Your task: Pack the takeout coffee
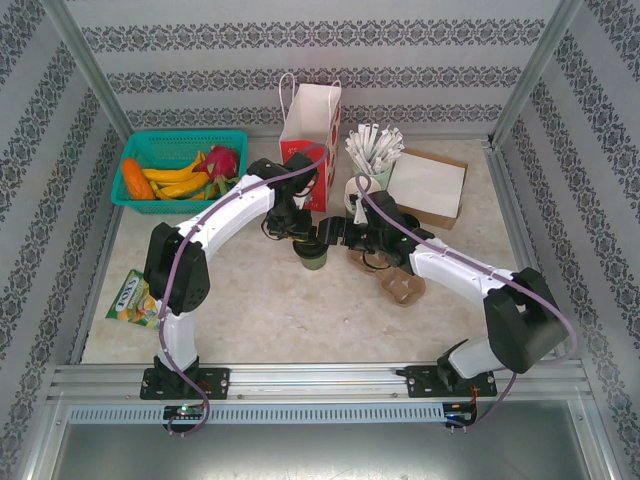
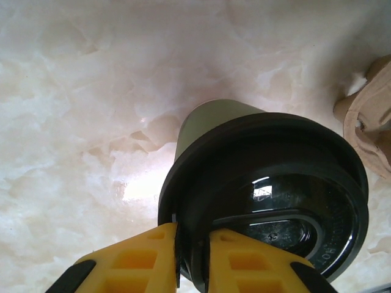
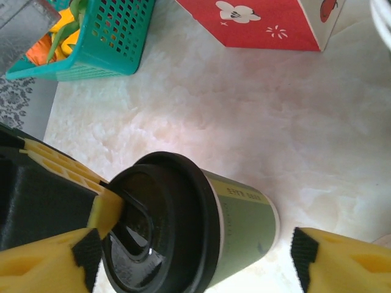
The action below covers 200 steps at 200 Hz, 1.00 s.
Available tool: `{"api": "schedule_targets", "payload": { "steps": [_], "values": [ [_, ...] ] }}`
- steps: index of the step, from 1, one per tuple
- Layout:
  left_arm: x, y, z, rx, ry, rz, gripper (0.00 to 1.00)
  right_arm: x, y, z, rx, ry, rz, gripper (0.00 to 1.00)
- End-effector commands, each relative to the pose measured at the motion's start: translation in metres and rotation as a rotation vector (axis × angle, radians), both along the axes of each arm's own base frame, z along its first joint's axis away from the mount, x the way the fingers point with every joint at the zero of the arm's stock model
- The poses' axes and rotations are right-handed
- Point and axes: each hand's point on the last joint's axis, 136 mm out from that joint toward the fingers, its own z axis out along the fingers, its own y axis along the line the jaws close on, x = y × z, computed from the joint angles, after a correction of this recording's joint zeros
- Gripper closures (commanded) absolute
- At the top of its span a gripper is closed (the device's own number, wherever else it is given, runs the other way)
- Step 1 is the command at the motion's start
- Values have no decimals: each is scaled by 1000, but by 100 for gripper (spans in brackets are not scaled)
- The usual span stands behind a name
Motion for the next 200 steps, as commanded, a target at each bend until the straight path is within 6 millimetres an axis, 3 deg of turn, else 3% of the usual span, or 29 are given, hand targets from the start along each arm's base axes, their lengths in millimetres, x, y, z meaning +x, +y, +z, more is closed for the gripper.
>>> {"api": "schedule_targets", "payload": {
  "steps": [1, 87, 152, 186, 200],
  "values": [
    [-10, -2, 3, 2, 38, -29, 80, -2, 5, -8, -1, 64, -15, 21],
    [-9, -7, 11, -73, 36, -9, 77, -10, 17, -23, -62, 116, 48, 28],
    [-6, -6, 27, -160, -2, 18, 74, -13, 13, -38, -122, 139, 55, 28],
    [-3, -3, 43, -241, -19, 50, 72, -12, 16, -30, -113, 118, 72, 27],
    [2, 5, 54, -266, -63, 82, 66, -12, 19, -22, -104, 93, 92, 25]
  ]
}}
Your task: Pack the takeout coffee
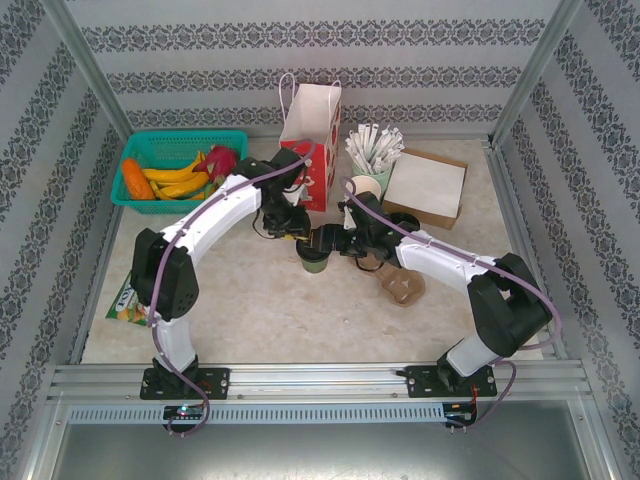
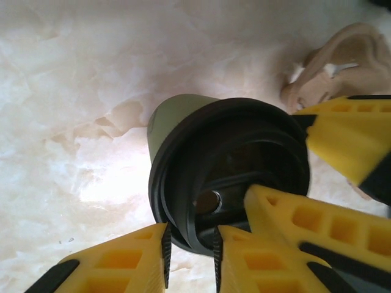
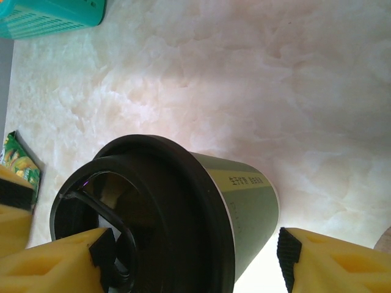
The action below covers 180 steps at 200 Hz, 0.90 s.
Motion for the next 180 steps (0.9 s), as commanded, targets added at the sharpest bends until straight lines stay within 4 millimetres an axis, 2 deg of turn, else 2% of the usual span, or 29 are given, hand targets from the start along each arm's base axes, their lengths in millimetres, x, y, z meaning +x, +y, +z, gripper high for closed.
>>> {"api": "schedule_targets", "payload": {
  "steps": [1, 15, 27, 35, 46, 58, 77, 83, 94, 124, 146, 180],
  "values": [
    [9, 9, 29, -88, -73, 67, 66, -1, 6, 9, -12, -32, 45, 25],
    [16, 27, 35, -67, -136, 130, 58, -1, 8, 19, -6, -67, 62, 23],
    [21, 48, 33, -33, -170, 206, 47, -1, 9, 28, -9, -104, 81, 20],
    [22, 61, 27, -16, -173, 259, 43, -1, 10, 33, -19, -134, 97, 18],
    [21, 76, 15, 11, -165, 320, 37, -1, 10, 38, -43, -173, 118, 10],
    [19, 91, -1, 57, -144, 381, 27, -3, 11, 41, -74, -213, 150, 2],
    [14, 99, -26, 96, -89, 434, 18, -4, 11, 41, -135, -250, 181, 2],
    [13, 99, -32, 100, -72, 444, 10, -4, 11, 40, -155, -256, 191, 2],
    [12, 98, -44, 103, -41, 458, 0, -5, 13, 40, -179, -258, 210, 2],
    [12, 89, -64, 79, 8, 469, 0, -3, 14, 35, -239, -247, 202, 2],
    [13, 87, -68, 80, 11, 461, 0, 2, 9, 32, -276, -247, 167, 2],
    [11, 85, -73, 79, 21, 454, 0, 0, 14, 27, -286, -226, 186, 2]
  ]
}}
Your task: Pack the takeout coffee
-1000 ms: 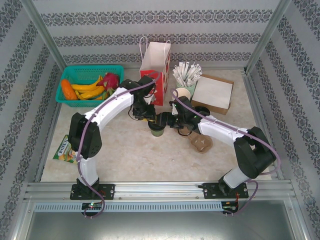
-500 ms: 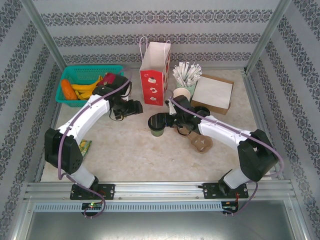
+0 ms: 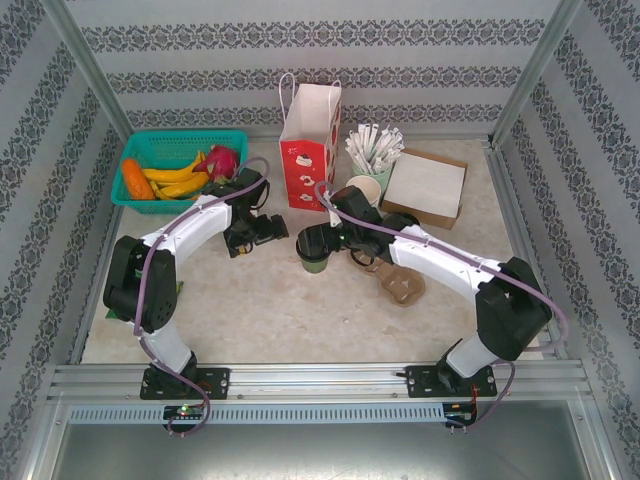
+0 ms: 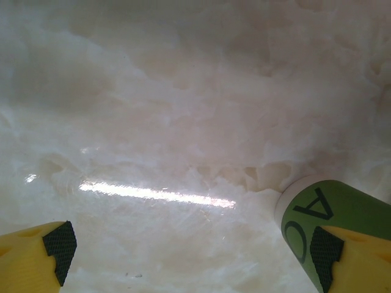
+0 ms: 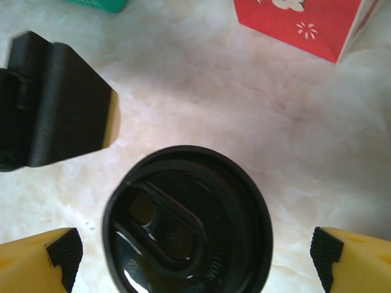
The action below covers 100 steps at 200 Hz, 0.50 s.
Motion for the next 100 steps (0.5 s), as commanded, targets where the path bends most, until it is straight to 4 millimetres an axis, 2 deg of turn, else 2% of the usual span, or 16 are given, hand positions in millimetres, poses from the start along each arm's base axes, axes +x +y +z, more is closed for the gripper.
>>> {"api": "schedule_targets", "payload": {
  "steps": [1, 28, 69, 100],
  "values": [
    [2, -6, -5, -20, 0, 9, 0, 0, 2, -2, -48, -2, 10, 2],
    [1, -10, -9, -36, 4, 6, 0, -1, 7, -8, -52, 24, 22, 2],
    [-1, -15, -12, -39, 11, -5, 0, -2, 17, -5, -18, 37, 31, 2],
    [-1, -16, -13, -39, 15, -12, 0, -1, 16, -11, -32, 42, 24, 2]
  ]
}}
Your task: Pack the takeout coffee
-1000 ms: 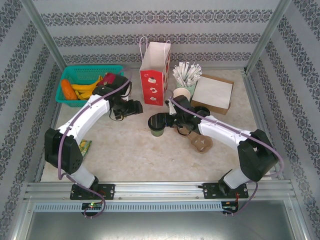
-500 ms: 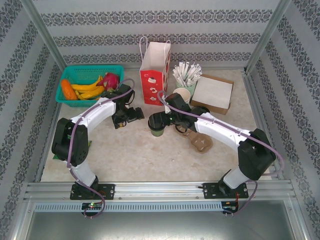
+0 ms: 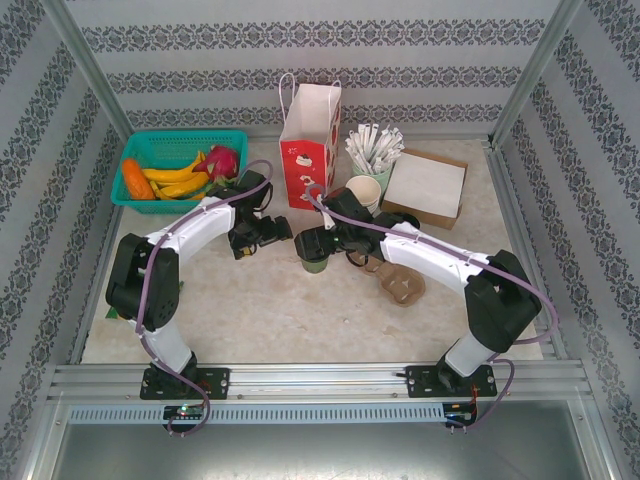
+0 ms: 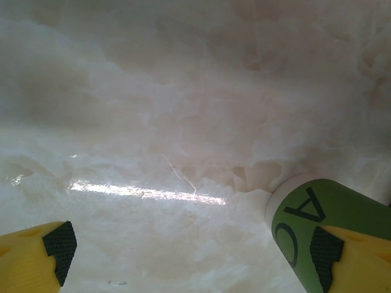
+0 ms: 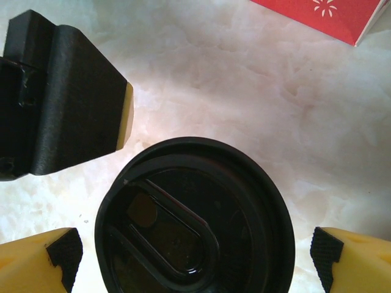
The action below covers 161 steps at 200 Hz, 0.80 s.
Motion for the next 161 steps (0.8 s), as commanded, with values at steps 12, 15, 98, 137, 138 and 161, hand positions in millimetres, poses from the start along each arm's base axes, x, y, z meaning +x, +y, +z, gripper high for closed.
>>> {"api": "schedule_targets", "payload": {
  "steps": [12, 15, 98, 137, 138, 161],
  "values": [
    [-1, -6, -5, -8, 10, -5, 0, 1, 5, -5, -11, 16, -5, 2],
    [-1, -7, -5, -10, 8, -7, 0, 1, 6, -5, -10, 19, -4, 2],
    [-2, -10, -7, -14, 20, -18, 0, -10, 0, -46, -64, 112, -26, 13],
    [0, -13, -4, -15, 13, -24, 0, -21, -1, -52, -41, 158, -19, 14],
    [0, -13, -4, -15, 12, -25, 0, -21, -1, -51, -38, 158, -19, 14],
    [4, -8, 2, 3, -20, -14, 0, -21, -3, -37, -23, 131, -5, 16]
  ]
}}
